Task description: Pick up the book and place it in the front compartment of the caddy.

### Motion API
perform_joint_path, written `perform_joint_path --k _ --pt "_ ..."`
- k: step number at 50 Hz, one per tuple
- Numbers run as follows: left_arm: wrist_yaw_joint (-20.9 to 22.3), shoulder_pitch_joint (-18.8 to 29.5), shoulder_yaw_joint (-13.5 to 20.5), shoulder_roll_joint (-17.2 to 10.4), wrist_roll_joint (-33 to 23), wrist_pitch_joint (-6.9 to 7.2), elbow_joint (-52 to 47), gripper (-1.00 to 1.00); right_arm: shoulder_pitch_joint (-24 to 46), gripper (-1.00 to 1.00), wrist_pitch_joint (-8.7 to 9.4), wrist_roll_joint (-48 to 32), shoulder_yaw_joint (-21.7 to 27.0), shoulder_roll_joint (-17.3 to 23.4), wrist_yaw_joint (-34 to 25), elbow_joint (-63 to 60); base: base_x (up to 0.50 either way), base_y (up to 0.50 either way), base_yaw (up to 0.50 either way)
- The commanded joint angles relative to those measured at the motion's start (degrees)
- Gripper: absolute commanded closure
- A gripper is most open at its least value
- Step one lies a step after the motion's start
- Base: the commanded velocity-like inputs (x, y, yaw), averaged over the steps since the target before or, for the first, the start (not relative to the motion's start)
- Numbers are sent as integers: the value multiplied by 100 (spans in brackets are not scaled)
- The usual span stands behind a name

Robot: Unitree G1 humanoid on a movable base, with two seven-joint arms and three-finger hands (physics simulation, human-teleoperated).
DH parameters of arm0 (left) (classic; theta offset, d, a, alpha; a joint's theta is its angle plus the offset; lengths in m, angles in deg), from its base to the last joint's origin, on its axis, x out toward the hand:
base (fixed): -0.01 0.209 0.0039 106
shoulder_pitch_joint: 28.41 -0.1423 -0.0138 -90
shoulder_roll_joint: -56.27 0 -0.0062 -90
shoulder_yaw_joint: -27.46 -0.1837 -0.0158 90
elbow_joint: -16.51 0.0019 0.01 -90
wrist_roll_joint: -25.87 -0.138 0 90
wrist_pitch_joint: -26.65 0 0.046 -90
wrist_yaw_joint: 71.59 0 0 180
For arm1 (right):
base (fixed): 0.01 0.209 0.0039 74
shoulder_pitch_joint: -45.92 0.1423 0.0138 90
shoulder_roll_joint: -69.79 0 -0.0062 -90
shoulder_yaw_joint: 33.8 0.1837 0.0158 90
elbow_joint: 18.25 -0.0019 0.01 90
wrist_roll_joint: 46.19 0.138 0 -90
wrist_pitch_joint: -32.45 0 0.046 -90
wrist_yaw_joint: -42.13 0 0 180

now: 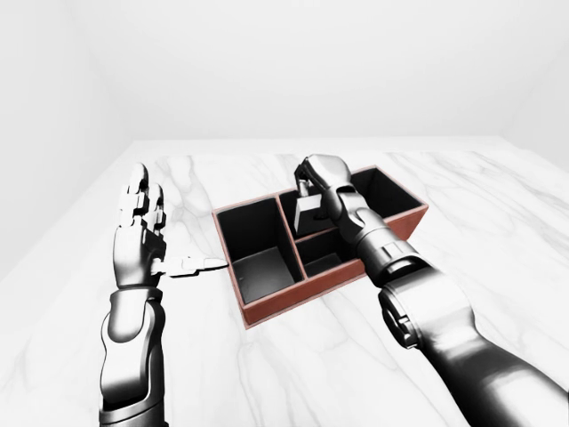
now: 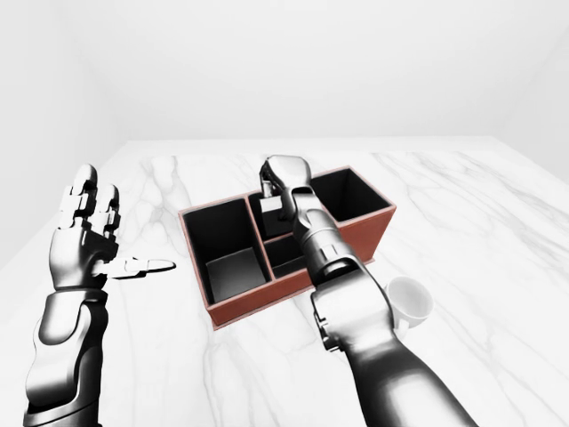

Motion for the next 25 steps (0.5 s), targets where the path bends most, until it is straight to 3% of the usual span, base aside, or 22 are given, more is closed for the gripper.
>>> perform_joint_path --k 1,25 --pt "-5 -3 5 -3 2 0 -24 -100 56 100 0 -175 51 -28 158 -51 0 0 0" --pt "-5 -5 6 0 -10 0 8 -100 -11 100 0 -271 40 -64 228 15 0 0 0"
